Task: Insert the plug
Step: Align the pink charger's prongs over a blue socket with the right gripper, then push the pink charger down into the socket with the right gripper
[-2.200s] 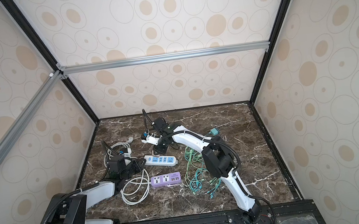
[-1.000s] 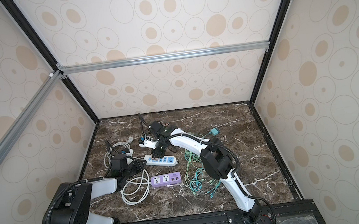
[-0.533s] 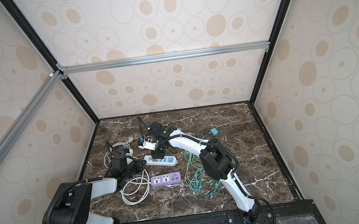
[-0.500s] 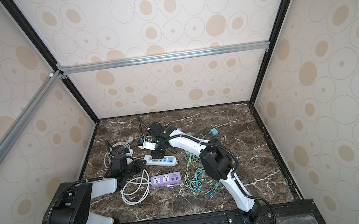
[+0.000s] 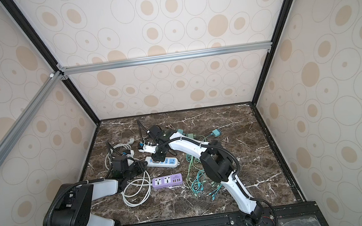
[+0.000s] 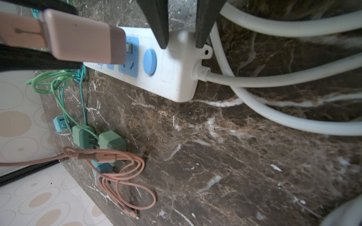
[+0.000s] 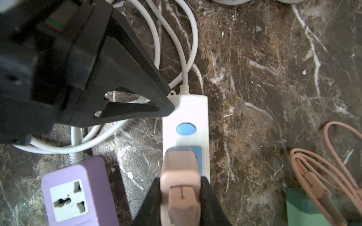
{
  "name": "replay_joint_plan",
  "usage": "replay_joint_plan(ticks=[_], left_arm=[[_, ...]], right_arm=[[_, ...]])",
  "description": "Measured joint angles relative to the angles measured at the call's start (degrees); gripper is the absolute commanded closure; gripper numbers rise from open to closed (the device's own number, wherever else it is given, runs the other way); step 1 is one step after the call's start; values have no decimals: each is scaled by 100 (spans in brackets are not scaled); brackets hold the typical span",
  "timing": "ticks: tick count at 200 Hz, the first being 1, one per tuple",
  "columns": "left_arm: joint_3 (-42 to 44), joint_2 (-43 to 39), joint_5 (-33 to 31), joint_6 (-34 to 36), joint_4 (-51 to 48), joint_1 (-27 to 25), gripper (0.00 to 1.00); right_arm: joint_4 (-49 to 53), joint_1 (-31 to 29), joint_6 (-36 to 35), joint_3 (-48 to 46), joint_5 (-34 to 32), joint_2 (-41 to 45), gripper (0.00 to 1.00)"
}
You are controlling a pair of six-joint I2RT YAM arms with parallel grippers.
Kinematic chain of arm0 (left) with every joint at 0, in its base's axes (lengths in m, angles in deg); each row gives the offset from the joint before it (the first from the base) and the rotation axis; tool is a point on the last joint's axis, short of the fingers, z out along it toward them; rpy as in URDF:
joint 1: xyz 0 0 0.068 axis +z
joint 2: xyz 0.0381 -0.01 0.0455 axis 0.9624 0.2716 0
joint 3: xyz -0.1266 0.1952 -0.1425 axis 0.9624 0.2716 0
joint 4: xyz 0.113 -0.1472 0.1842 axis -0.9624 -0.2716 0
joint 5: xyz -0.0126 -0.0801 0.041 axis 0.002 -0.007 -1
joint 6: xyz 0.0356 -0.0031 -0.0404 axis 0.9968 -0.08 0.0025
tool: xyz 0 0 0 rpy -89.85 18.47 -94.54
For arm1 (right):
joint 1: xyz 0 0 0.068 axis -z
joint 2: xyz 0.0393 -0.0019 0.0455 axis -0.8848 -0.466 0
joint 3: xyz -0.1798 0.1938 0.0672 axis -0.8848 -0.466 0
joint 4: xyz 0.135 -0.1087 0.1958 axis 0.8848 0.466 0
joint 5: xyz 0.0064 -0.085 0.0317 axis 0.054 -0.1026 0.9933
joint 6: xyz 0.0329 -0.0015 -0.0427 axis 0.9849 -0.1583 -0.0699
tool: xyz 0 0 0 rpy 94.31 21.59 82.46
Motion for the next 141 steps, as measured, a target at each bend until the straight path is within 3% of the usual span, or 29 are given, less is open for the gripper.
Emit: replay_joint_plan(ticks=[141], left_arm=[[13, 0, 46, 0, 22, 33, 76]], right_arm=[[-33, -138, -173, 0, -411, -68, 98]])
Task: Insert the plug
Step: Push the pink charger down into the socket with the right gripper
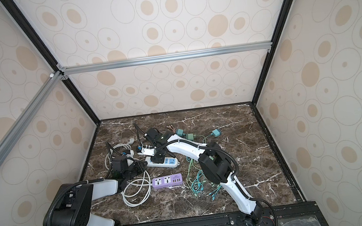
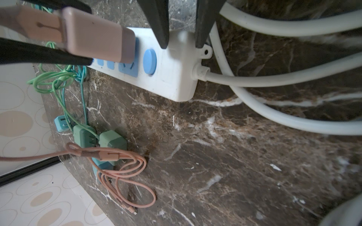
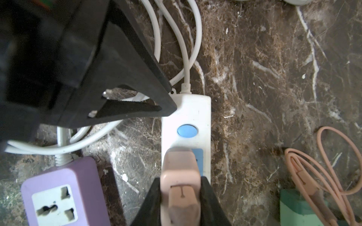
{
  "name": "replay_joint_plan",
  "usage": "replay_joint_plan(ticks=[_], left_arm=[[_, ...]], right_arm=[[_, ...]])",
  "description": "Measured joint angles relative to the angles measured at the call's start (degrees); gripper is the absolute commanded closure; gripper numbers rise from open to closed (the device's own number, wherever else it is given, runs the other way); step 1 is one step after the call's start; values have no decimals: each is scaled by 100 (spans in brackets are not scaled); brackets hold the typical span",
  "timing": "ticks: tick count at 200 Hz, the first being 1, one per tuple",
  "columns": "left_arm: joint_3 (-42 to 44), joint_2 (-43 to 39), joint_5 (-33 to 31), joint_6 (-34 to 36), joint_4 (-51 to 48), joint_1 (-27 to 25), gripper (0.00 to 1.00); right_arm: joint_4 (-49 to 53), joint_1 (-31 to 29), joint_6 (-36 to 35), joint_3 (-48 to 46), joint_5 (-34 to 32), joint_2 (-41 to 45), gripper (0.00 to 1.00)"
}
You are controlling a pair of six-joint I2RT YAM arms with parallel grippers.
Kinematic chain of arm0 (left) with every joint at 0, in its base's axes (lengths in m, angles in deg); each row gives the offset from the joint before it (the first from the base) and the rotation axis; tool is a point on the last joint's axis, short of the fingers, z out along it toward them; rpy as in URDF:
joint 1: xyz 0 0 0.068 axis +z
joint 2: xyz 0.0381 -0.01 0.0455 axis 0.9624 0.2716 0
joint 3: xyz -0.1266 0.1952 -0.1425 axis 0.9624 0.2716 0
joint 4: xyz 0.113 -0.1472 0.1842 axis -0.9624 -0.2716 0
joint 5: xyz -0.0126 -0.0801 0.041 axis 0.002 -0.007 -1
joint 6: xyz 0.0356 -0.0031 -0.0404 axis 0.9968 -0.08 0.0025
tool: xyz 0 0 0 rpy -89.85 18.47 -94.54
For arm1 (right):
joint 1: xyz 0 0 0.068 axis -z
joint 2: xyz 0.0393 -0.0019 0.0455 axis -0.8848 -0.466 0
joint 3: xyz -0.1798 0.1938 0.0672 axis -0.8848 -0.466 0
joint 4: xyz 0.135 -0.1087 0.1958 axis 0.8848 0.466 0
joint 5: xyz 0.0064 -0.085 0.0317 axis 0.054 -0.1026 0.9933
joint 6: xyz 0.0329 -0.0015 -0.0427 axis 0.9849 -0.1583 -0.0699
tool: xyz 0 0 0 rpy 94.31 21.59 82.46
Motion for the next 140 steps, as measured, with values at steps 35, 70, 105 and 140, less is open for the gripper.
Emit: replay_joint_plan(ticks=[35, 70, 105, 140], left_arm=[[24, 0, 15, 0, 35, 7, 76], [37, -2, 24, 0, 46, 20, 76], [48, -22, 37, 2, 44, 52, 77], [103, -107, 42, 0, 42, 79, 77]], right_arm=[[-24, 0, 0, 9, -4, -44, 98], [-31, -2, 0, 11, -15, -52, 98], [-33, -7, 0, 37, -22, -74, 98], [-31, -22, 2, 39, -24, -74, 95]])
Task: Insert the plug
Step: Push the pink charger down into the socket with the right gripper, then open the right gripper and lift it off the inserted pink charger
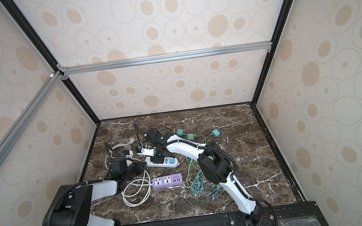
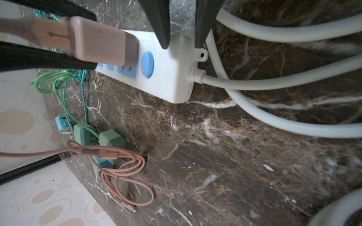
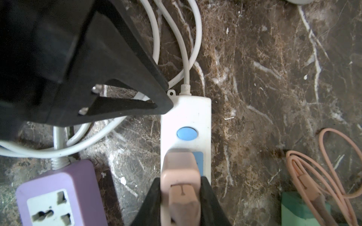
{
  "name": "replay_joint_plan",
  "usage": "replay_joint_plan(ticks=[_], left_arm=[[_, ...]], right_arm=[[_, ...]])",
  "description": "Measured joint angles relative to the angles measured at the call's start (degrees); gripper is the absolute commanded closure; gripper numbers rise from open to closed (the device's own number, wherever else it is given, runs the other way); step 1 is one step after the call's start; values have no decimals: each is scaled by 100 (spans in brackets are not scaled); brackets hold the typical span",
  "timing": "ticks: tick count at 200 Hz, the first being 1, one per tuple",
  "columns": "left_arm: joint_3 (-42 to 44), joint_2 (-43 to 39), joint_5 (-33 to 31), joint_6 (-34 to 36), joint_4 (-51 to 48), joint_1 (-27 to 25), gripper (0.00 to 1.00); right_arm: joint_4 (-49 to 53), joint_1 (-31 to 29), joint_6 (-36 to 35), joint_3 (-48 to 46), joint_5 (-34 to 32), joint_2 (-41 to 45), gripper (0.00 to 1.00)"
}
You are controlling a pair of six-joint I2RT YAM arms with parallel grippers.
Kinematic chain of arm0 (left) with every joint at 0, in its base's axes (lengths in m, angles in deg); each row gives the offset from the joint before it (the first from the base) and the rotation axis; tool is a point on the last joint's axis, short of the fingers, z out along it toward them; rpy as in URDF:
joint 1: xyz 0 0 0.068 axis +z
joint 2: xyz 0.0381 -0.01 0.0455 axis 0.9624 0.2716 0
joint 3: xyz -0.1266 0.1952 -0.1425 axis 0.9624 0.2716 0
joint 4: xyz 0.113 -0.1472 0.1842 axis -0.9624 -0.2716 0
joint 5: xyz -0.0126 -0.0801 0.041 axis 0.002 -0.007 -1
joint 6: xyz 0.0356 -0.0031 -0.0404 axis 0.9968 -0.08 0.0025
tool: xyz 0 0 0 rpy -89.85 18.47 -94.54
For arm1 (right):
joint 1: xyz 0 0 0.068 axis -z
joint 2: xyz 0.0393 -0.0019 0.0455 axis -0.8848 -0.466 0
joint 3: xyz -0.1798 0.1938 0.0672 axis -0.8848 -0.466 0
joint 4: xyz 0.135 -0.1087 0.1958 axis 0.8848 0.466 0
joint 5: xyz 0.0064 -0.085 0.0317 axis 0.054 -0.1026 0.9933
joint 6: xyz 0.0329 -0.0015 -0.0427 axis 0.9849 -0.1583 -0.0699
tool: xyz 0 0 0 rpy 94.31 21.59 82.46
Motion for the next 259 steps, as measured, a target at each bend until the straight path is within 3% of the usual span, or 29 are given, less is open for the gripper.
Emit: replay_joint_plan(ticks=[42, 125, 192, 259], left_arm=[[105, -350, 26, -7, -2, 15, 69], [299, -1838, -223, 76, -575, 28, 48], [378, -2804, -487, 221, -1333, 50, 32], [380, -3217, -570, 240, -1668, 50, 30]], right_arm=[[-46, 0, 31, -39, -2, 33, 85], [-146, 0, 391, -236, -76, 201, 52], [-177, 0, 857, -960, -76, 1189, 45], [-214, 0, 1043, -2061, 98, 2319, 40]])
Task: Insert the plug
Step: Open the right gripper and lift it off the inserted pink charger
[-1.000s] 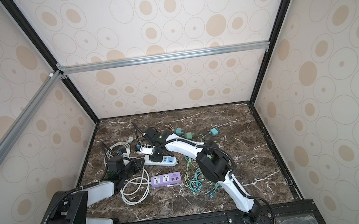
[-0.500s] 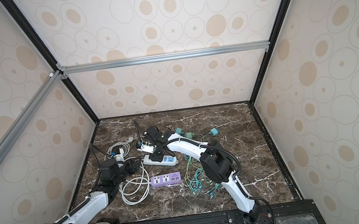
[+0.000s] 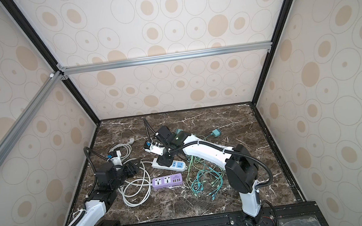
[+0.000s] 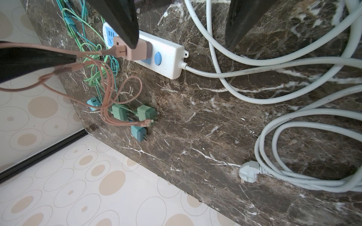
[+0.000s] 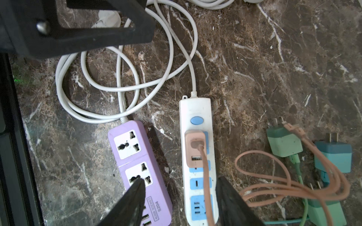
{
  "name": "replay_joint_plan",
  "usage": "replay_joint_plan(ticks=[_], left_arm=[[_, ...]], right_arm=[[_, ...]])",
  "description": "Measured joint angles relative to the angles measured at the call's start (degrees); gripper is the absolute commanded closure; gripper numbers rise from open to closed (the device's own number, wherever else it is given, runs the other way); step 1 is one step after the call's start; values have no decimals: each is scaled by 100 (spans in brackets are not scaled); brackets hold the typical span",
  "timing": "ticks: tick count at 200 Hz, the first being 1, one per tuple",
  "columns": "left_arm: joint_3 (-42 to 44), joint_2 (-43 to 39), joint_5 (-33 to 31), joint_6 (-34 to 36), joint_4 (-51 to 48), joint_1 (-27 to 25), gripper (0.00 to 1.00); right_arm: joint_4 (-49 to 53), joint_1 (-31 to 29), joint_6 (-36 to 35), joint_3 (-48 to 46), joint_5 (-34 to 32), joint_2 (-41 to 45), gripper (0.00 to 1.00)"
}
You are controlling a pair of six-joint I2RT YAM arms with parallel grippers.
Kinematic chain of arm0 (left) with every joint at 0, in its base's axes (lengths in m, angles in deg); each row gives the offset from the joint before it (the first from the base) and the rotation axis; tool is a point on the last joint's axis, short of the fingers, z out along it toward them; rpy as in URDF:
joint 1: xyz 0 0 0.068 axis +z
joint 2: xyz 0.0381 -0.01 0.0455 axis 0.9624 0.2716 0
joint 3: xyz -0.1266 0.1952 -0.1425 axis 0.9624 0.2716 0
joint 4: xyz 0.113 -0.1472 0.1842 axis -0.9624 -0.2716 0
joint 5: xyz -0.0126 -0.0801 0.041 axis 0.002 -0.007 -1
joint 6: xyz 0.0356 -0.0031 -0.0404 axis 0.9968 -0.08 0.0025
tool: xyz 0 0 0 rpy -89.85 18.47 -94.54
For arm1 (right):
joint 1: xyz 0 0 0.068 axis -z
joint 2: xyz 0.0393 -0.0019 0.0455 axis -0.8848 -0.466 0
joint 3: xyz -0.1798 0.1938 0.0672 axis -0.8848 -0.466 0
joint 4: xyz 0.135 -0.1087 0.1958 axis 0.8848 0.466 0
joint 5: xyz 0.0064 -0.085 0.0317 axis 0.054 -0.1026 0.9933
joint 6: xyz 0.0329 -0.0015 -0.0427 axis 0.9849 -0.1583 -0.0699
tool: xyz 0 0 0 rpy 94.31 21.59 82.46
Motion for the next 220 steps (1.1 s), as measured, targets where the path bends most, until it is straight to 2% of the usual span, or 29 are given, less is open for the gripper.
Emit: replay_joint_plan(ticks=[62, 100, 133, 165, 180, 200, 220], left_arm=[[0, -166, 4, 0, -114, 0, 29], [0, -275, 2, 2, -197, 0, 29], [-2, -391, 2, 2, -310, 0, 29], [-2, -573, -2, 0, -413, 0, 29], [-2, -688, -22, -2, -485, 0, 29], [-2, -835, -66, -2, -531, 0, 28], [-2, -894, -83, -4, -531, 2, 29]], right_arm=[[160, 24, 120, 61, -57, -107, 39], [271, 205, 118, 911, 98, -608, 39], [376, 507, 175, 2308, 535, -1346, 36], [833, 774, 382, 4638, 1141, -2597, 34], [1051, 839, 422, 5313, 1401, -2977, 34], [1270, 828, 420, 5324, 1624, -3023, 34], [1224, 741, 420, 4782, 1797, -2839, 33]])
